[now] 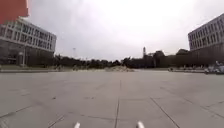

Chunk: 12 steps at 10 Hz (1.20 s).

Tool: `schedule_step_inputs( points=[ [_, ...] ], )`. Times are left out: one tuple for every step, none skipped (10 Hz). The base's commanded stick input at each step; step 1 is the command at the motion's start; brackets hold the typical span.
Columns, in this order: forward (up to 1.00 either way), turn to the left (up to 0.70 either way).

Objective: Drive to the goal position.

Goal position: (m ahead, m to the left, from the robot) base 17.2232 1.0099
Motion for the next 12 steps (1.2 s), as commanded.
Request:
schedule_step_inputs(
  points=[
    [0.5,0.0],
    [0.5,0.0],
    [0.5,0.0],
    [0.5,0.0],
    [0.5,0.0],
    [0.5,0.0],
    [0.5,0.0],
    [0.5,0.0],
    [0.5,0.0],
    [0.5,0.0],
    [0.5,0.0],
    [0.5,0.0]
  ],
)
